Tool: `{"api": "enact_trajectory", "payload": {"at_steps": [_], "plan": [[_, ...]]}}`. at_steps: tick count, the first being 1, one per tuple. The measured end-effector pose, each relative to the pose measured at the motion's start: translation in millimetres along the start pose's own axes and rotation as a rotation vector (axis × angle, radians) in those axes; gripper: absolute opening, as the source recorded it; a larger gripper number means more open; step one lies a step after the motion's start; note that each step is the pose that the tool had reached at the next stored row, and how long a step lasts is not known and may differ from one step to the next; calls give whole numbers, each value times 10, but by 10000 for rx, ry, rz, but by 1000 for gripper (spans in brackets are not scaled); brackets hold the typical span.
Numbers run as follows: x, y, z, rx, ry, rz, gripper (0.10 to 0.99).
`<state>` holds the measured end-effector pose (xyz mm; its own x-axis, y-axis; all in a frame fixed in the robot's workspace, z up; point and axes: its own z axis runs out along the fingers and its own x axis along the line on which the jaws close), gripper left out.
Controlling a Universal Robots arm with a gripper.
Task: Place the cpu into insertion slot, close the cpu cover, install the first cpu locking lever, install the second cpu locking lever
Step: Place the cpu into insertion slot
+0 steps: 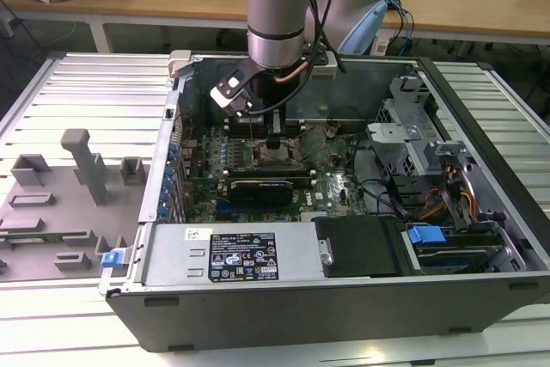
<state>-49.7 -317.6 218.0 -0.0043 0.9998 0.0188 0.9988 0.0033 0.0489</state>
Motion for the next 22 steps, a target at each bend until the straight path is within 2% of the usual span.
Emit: {"api": "enact_trajectory", "payload": {"at_steps": [7,13,15,16,22], "plan": [[0,51,-6,9,2,-22,106],[4,61,-186,8,4,-23,106],[5,65,-282,8,3,-23,106],[7,69,-354,8,4,-23,106],[10,77,-513,9,3,-23,106]]}}
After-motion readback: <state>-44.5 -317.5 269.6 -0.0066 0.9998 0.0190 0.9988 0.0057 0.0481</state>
